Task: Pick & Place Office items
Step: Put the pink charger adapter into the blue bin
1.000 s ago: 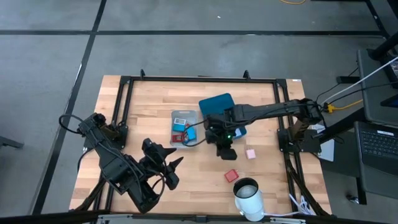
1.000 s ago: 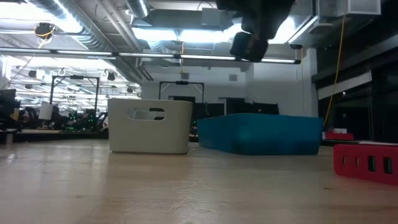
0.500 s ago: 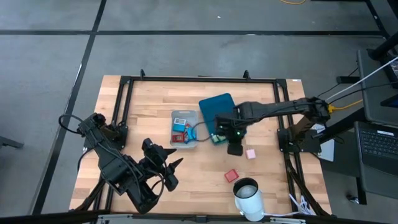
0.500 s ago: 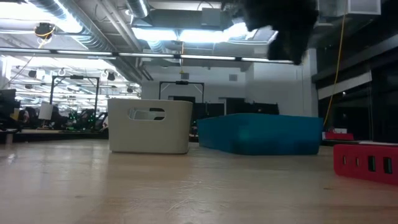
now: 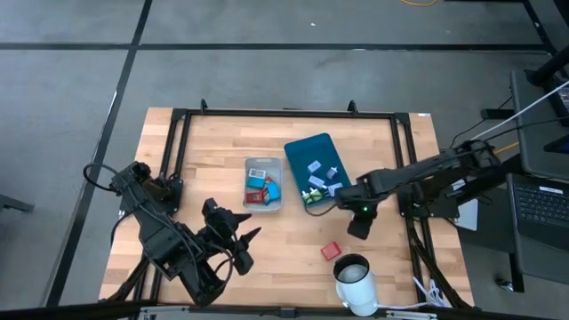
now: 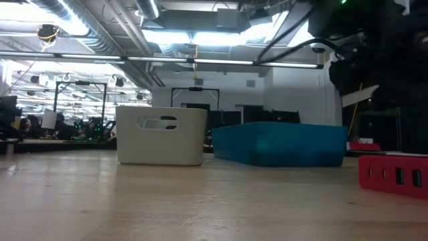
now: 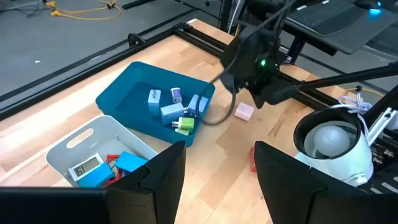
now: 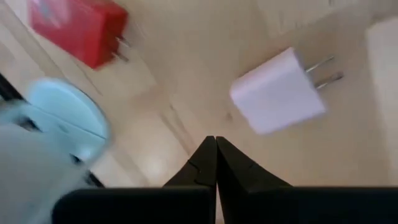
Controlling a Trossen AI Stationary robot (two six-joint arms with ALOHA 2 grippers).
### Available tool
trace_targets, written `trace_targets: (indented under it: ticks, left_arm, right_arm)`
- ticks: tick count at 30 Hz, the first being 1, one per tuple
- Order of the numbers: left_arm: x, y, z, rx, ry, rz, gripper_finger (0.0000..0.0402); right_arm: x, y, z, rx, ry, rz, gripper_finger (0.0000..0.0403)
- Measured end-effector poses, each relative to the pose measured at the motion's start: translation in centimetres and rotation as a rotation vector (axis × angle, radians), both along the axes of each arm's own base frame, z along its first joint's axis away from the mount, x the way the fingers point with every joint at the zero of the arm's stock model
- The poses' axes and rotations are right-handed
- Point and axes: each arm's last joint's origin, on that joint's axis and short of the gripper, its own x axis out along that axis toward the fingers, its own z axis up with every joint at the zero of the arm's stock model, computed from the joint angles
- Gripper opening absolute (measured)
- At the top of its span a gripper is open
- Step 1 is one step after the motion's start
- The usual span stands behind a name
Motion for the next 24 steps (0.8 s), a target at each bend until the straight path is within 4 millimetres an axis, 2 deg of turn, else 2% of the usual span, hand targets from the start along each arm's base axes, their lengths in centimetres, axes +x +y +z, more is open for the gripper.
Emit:
trace_targets:
  ticks: [3,8,13,16,19,24]
  left_arm:
    - [0.0,0.0,0.0,-0.011,0.005,-0.001,0.0186]
    - [0.0,0.0,0.0,-0.021,0.000,0.005,0.0186]
    - [0.1,0.0,-0.1,-0.031,0.006,0.003,0.0186]
    - [0.1,0.1,0.0,-0.032,0.005,0.005,0.0186]
    - [0.2,0.2,0.0,-0.032,0.006,0.008,0.0186]
    - [0.2,0.1,-0.1,-0.049,0.025,0.000,0.0186]
  right_arm:
    - [-0.9,-0.1,0.2,0.021,0.011,-0.133,0.0030]
    - [-2.2,-0.7,1.1,-0.039,0.004,-0.317,0.0121]
    - [-2.3,-0.9,1.5,-0.091,-0.001,-0.459,0.0226]
    - [-2.1,-1.0,1.0,-0.132,0.010,-0.505,0.0271]
    - [-1.8,-1.0,0.3,-0.185,0.039,-0.519,0.0284]
    - [-1.1,-0.9,-1.7,-0.226,0.092,-0.547,0.0271]
